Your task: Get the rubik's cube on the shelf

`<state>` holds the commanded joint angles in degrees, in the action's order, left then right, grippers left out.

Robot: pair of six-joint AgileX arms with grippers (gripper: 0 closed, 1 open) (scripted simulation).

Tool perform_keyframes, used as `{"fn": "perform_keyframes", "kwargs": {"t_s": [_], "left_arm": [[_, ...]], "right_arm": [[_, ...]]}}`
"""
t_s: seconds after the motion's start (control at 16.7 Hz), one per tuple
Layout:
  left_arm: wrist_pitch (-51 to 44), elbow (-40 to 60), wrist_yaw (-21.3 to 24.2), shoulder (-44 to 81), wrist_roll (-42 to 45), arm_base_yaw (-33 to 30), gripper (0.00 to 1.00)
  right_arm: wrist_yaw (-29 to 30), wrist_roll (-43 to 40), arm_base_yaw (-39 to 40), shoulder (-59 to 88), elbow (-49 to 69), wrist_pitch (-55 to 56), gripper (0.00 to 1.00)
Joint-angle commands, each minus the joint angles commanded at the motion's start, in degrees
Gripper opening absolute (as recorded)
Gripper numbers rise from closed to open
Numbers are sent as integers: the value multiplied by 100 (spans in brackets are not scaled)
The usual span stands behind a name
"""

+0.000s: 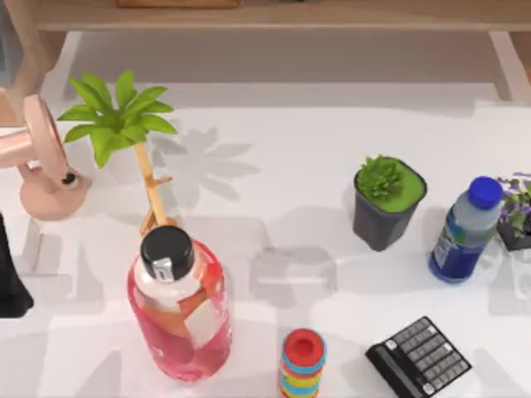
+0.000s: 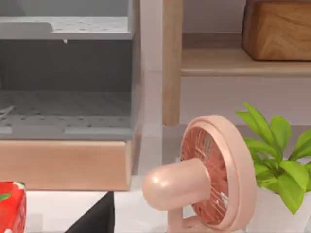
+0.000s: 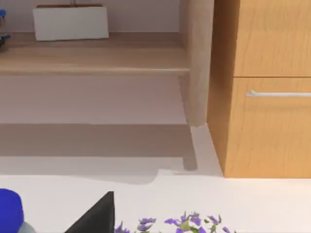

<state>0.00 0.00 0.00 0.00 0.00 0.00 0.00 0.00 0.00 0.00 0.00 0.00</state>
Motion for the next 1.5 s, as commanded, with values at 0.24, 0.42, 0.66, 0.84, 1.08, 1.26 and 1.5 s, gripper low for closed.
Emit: {"fn": "perform_keyframes", "kwargs": {"t_s": [0.24, 0.42, 0.66, 0.84, 1.08, 1.26, 1.5], "left_arm": [[0, 0, 0, 0, 0, 0, 100], [0, 0, 0, 0, 0, 0, 100], [0, 0, 0, 0, 0, 0, 100], [0, 0, 0, 0, 0, 0, 100], [0, 0, 0, 0, 0, 0, 100], [0, 0, 0, 0, 0, 0, 100], [0, 0, 0, 0, 0, 0, 100]], "right_arm": [[1, -161, -73, 169, 99, 111, 100], [-28, -770, -331, 843, 510, 561, 100], [-191, -2078, -821, 2407, 1456, 1592, 100], [-426, -3298, -1211, 3984, 2339, 2554, 100], [-857, -5040, -1684, 6451, 3549, 3876, 100], [-1244, -6265, -1985, 8403, 4396, 4807, 100], [-1770, -7599, -2312, 10791, 5354, 5862, 100]]}}
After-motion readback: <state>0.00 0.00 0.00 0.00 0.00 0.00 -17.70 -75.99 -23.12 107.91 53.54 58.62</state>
